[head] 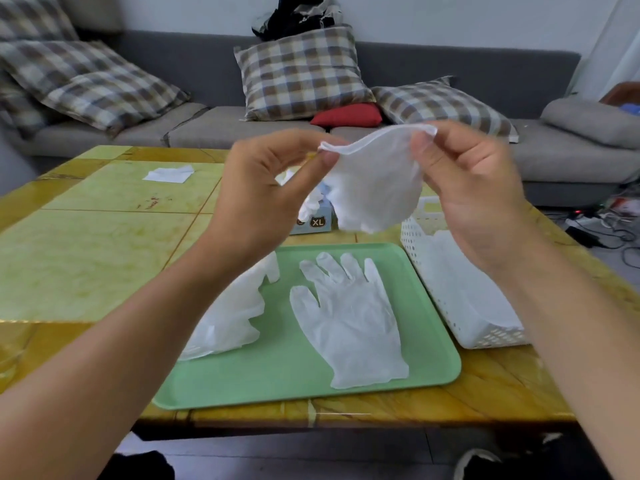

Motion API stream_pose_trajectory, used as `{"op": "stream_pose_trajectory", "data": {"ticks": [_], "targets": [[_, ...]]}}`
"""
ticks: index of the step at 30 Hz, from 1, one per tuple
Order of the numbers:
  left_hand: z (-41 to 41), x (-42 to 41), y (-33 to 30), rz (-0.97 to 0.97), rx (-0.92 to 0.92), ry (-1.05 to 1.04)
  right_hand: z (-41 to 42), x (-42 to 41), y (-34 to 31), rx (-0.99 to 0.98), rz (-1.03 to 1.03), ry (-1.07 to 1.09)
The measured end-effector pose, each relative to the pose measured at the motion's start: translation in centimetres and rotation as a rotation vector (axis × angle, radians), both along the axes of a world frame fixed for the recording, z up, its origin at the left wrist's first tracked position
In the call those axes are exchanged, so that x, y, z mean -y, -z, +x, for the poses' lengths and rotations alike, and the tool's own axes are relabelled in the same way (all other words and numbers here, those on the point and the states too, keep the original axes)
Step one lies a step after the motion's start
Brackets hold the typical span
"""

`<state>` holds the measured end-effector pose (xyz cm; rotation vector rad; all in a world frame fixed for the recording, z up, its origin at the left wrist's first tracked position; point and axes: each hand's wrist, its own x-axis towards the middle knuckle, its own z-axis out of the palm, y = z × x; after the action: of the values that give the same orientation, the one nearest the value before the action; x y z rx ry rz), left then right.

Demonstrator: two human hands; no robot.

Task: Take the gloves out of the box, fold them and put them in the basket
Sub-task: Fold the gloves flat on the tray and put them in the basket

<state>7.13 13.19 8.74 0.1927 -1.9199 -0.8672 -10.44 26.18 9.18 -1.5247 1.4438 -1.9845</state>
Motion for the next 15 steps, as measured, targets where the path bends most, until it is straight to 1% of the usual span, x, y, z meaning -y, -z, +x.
{"op": "stream_pose_trajectory", "data": {"ticks": [1, 2, 4, 5, 6, 8, 9, 10, 13, 15], "targets": [[0.3, 0.4, 0.4, -0.064, 0.048, -0.042, -0.2, -0.2, 0.7, -0.041, 0.042, 0.051], [0.5, 0.8, 1.3, -0.072, 0.135, -0.06, -0.3, -0.1, 2.1, -0.072, 0.122, 0.094], [0.8, 1.7, 4.3, -0.005, 0.391, -0.005, -0.4, 0.1, 5.1, -0.117, 0.313, 0.114], [0.9, 2.0, 6.1, -0.002, 0.509, 0.036, -0.5, 0.2, 6.7, -0.162, 0.431, 0.114], [1.0, 2.3, 7.9, -0.022, 0.598, 0.068, -0.9, 0.3, 8.0, -0.268, 0.549, 0.111], [1.1, 2.4, 10.3, -0.029, 0.721, 0.13, -1.3, 0.2, 9.7, -0.618, 0.751, 0.099], [1.1, 2.3, 11.1, -0.017, 0.755, 0.154, -1.2, 0.2, 10.1, -0.767, 0.824, 0.089], [1.0, 2.2, 11.5, -0.009, 0.774, 0.171, -1.0, 0.2, 10.2, -0.847, 0.873, 0.077], [0.7, 1.7, 11.4, -0.03, 0.765, 0.194, -0.4, -0.3, 9.4, -0.889, 0.925, 0.063], [0.5, 1.5, 10.6, -0.058, 0.693, 0.195, -0.3, -0.8, 8.6, -0.916, 0.926, 0.083]]}}
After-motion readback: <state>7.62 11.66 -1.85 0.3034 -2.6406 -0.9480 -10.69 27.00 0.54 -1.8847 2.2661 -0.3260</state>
